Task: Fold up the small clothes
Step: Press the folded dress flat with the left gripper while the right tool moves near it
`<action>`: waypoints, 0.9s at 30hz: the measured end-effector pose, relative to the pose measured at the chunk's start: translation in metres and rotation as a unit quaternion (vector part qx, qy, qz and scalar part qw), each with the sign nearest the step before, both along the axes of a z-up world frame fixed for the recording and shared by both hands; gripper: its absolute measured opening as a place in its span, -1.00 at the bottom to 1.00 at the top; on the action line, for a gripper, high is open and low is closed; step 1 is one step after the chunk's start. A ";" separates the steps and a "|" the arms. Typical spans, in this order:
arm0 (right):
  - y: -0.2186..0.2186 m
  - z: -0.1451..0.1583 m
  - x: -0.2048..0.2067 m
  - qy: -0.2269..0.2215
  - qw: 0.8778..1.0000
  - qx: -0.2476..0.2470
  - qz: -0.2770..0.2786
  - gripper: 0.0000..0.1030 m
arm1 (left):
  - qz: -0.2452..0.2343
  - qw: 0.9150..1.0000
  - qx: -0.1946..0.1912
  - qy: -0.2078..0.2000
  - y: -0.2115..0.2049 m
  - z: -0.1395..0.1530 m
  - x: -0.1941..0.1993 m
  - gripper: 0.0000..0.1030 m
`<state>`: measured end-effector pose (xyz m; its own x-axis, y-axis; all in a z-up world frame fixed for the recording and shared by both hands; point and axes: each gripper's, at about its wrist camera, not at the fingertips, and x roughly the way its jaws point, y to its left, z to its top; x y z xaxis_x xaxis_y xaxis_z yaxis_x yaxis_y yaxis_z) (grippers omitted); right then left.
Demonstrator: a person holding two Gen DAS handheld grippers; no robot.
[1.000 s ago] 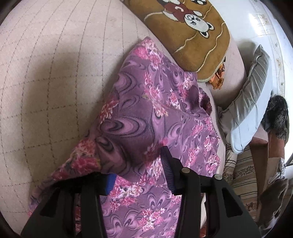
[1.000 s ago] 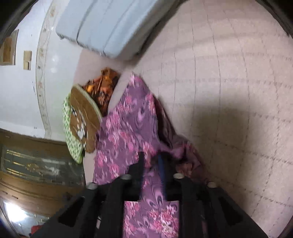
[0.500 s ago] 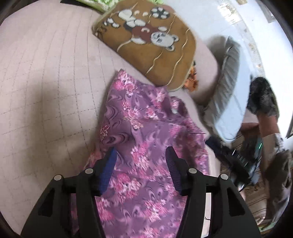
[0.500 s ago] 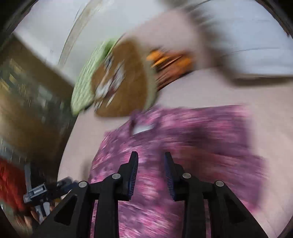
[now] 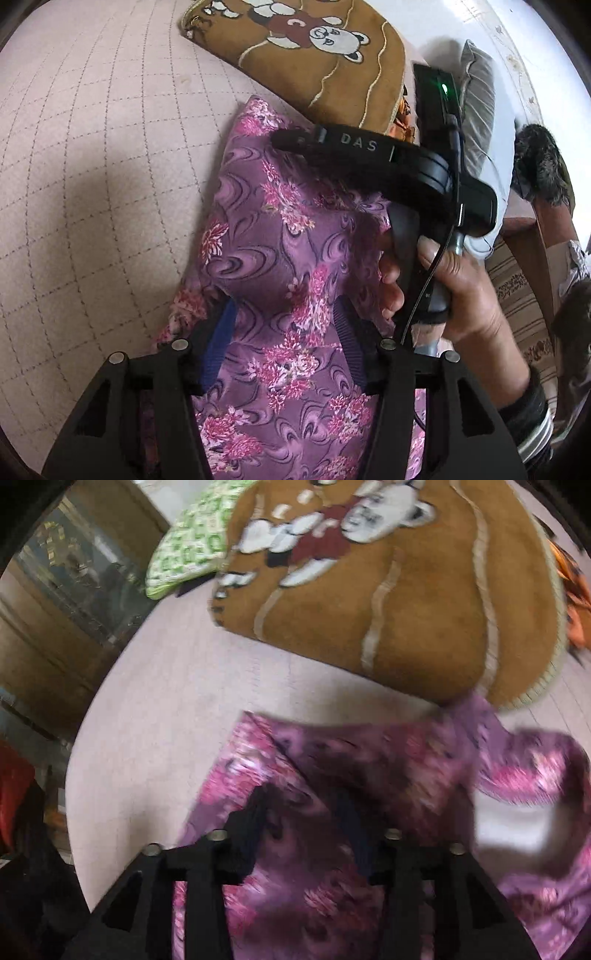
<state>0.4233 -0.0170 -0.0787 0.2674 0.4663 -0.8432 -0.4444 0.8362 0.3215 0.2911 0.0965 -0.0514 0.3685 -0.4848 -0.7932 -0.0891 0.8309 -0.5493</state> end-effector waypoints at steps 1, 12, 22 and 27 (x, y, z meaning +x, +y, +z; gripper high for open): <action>0.005 0.004 -0.002 -0.013 0.999 -0.026 0.012 0.01 | -0.002 1.000 0.000 -0.002 0.000 0.000 -0.001 0.05; 0.034 0.022 -0.017 -0.083 0.989 -0.076 0.097 -0.93 | -0.007 1.000 0.009 -0.009 0.001 0.008 -0.004 0.05; 0.061 0.009 0.010 -0.067 0.994 -0.072 0.049 -0.90 | 0.011 0.996 0.084 0.000 -0.002 0.004 0.002 0.05; 0.002 0.039 -0.015 -0.070 0.997 0.012 -0.035 -0.68 | 0.014 0.997 0.075 0.014 0.007 0.001 -0.003 0.05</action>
<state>0.4079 -0.0154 -0.0401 0.4140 0.4625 -0.7840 -0.4268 0.8594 0.2816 0.2880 0.1037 -0.0506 0.3571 -0.3495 -0.8662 -0.1260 0.9009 -0.4154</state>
